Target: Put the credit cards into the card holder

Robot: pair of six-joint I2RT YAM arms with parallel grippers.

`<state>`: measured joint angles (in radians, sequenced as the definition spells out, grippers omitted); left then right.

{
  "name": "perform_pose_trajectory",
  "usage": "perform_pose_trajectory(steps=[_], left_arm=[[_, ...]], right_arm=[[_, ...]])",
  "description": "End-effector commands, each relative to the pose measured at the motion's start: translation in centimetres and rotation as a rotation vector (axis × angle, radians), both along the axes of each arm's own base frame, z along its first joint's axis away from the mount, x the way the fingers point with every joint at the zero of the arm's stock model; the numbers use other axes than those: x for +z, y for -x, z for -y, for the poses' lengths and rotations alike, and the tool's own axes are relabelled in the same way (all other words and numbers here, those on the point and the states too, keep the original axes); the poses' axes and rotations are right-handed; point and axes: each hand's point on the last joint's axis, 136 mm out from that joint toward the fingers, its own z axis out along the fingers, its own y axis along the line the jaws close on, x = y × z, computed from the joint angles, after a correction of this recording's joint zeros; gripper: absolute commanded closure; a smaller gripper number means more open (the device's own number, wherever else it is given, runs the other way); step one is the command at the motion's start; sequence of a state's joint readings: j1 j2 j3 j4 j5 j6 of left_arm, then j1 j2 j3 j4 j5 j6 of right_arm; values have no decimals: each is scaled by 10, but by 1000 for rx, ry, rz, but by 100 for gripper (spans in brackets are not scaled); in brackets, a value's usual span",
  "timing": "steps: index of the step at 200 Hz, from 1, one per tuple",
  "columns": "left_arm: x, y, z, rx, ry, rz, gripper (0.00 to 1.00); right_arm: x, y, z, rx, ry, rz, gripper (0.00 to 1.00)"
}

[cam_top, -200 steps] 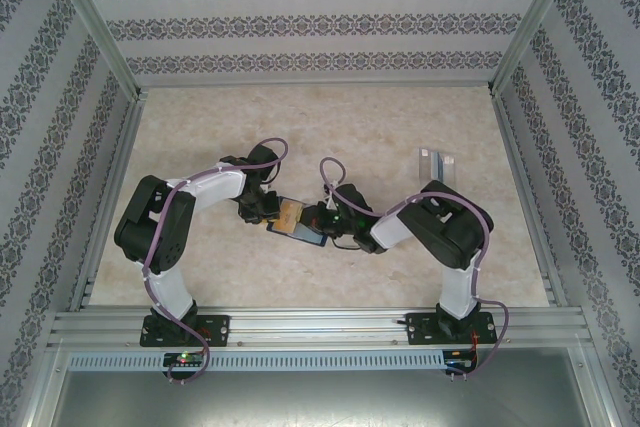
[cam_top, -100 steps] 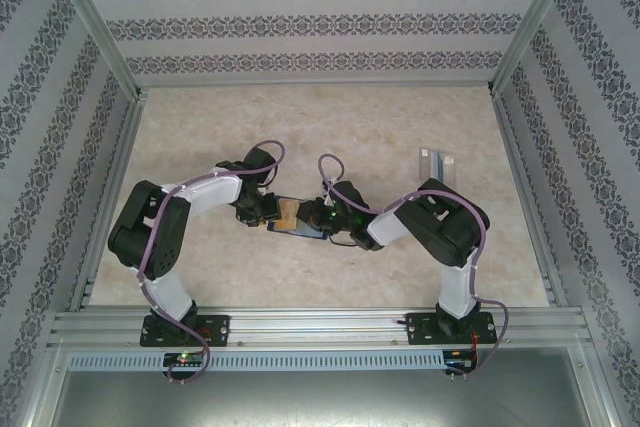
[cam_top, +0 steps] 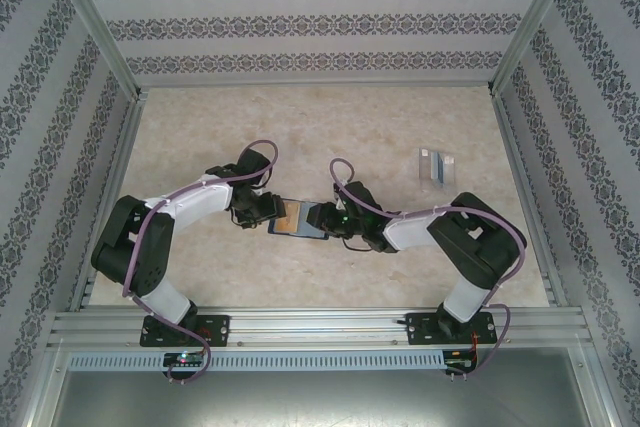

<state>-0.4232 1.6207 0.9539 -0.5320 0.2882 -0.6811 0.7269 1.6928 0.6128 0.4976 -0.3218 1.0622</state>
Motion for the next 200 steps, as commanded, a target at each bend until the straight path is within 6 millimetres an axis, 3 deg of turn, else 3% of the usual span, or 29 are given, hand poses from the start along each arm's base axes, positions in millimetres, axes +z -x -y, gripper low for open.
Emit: perform_pose_trajectory(steps=[1, 36, 73, 130, 164, 200], left_arm=[[-6, 0, 7, -24, 48, 14, 38], [-8, -2, 11, -39, 81, 45, 36], [-3, -12, 20, -37, 123, 84, 32], [-12, -10, 33, -47, 196, 54, 35], [-1, -12, 40, -51, 253, 81, 34], [28, -16, 54, -62, 351, 130, 34]], right_arm=[[-1, 9, 19, 28, 103, 17, 65], [6, 12, 41, 52, 257, 68, 63], [4, 9, 49, 56, 333, 78, 47], [-12, 5, 31, 62, 279, 19, 46], [-11, 2, 19, 74, 227, 11, 51], [-5, 0, 6, 90, 190, 23, 62]])
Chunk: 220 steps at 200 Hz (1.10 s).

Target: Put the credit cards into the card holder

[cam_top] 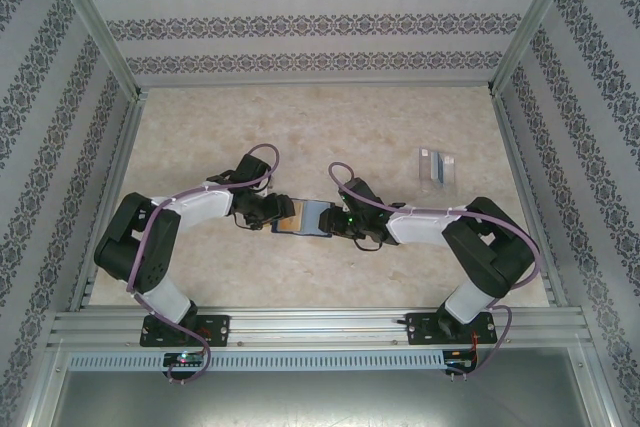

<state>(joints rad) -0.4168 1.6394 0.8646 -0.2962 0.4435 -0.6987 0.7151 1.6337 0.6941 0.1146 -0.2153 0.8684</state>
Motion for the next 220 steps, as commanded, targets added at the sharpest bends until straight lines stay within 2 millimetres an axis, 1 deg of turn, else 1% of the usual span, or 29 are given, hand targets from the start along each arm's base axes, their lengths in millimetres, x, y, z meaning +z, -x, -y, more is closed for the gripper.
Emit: perform_pose_trajectory(steps=[1, 23, 47, 84, 116, 130, 139, 148, 169, 190, 212, 220], left_arm=[[35, -9, 25, -27, 166, 82, 34], [50, -10, 32, -35, 216, 103, 34], [60, -10, 35, -28, 239, 119, 34], [64, -10, 37, -31, 246, 128, 34], [65, -7, 50, -75, 273, 123, 35], [66, -4, 54, -108, 237, 140, 35], [64, -3, 52, -122, 197, 142, 34], [61, -3, 53, -130, 181, 134, 35], [51, -3, 54, -139, 176, 102, 34], [37, -2, 54, -137, 166, 75, 35], [33, -3, 53, -140, 146, 67, 35], [31, -4, 51, -139, 132, 67, 35]], right_arm=[[13, -6, -29, 48, -93, 22, 62], [13, -8, -36, 53, -104, 20, 65], [15, -8, -47, 56, -142, 7, 66], [18, -9, -59, 74, -155, 8, 66], [17, -10, -62, 84, -151, 11, 66], [16, -12, -61, 75, -152, 12, 66], [16, -12, -61, 75, -151, 14, 65], [17, -12, -58, 69, -144, 24, 64], [17, -14, -42, 49, -114, 53, 61], [15, -13, -22, 76, -35, 121, 62], [19, -15, 1, 113, 58, 185, 62], [22, -16, 7, 125, 71, 200, 62]])
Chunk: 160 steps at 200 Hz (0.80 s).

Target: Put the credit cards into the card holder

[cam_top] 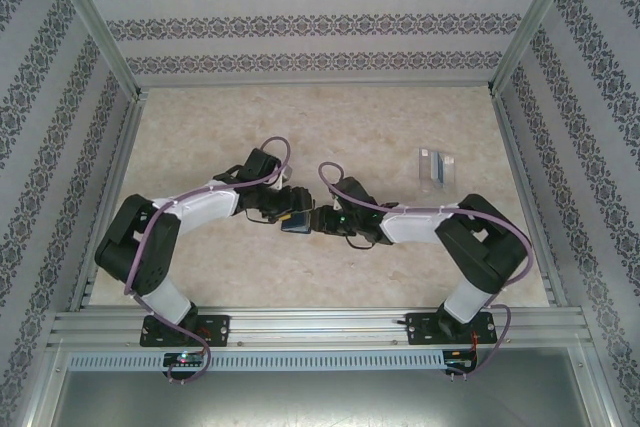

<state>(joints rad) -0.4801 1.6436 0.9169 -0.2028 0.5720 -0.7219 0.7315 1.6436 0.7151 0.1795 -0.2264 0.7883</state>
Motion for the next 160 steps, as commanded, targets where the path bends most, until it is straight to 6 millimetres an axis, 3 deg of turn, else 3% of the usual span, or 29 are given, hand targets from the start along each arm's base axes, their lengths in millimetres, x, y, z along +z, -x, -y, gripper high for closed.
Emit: perform_pose_trajectory(steps=[1, 34, 62, 83, 124, 160], left_arm=[[-3, 2, 1, -33, -39, 7, 35], [-6, -4, -3, -3, -59, 9, 37], [-6, -7, -19, 62, -85, 13, 37], [-10, -10, -24, 114, 9, -30, 39], [-14, -9, -32, 111, -3, -32, 46], [-16, -11, -38, 88, -71, -31, 54]], right_arm=[[8, -9, 25, 35, 100, 111, 62], [25, -16, 17, 187, 138, 230, 62], [31, -33, 20, 299, 262, 376, 58], [33, -37, 8, 457, 288, 489, 55], [3, -42, -2, 621, 312, 483, 53], [-4, -41, -18, 715, 259, 489, 54]])
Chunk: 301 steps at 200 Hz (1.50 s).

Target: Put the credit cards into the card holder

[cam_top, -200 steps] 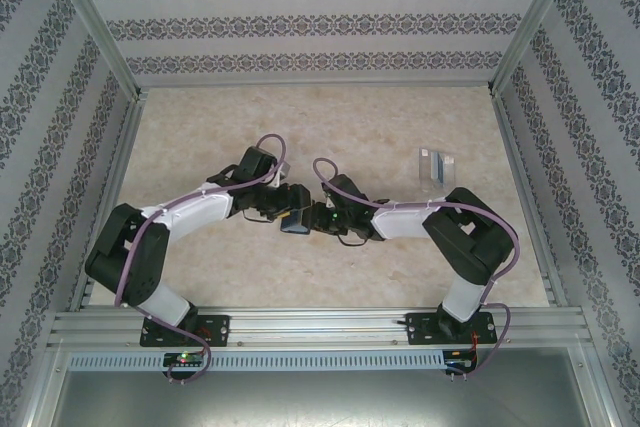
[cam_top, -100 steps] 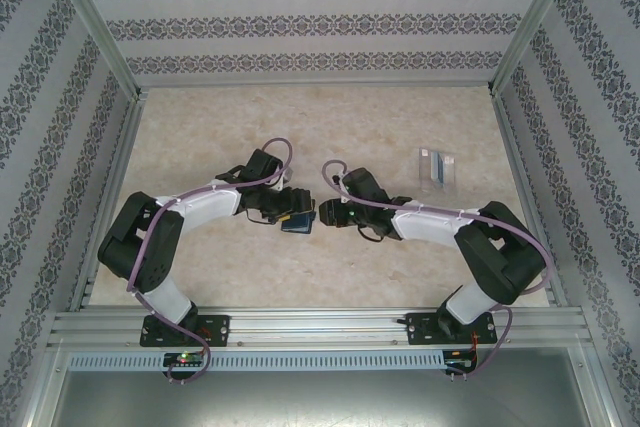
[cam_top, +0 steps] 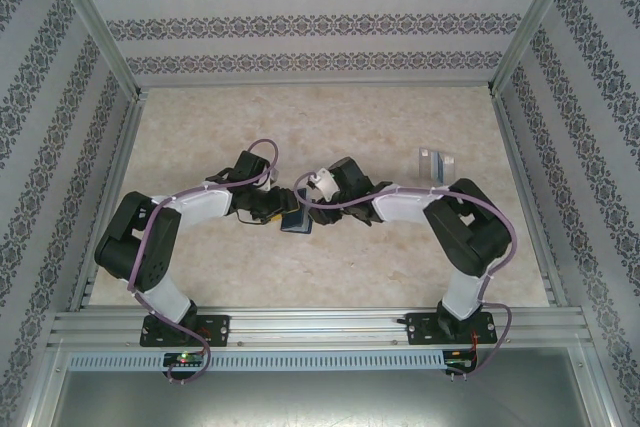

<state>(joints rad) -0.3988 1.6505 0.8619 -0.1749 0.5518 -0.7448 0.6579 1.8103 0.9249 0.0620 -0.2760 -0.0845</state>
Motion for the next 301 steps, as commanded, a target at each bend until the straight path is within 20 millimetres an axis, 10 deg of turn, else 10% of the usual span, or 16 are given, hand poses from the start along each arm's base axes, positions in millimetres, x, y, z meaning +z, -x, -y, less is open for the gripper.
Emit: perform_pose_trajectory(steps=[1, 166, 301], left_arm=[[3, -2, -5, -22, -47, 4, 54], [-22, 4, -40, -37, -297, -58, 56], [-23, 16, -35, -102, -266, -83, 62]], right_arm=[[4, 3, -11, 124, -19, 25, 54], [-13, 36, -16, 293, -12, -115, 60], [-1, 25, -54, 465, -56, 217, 50]])
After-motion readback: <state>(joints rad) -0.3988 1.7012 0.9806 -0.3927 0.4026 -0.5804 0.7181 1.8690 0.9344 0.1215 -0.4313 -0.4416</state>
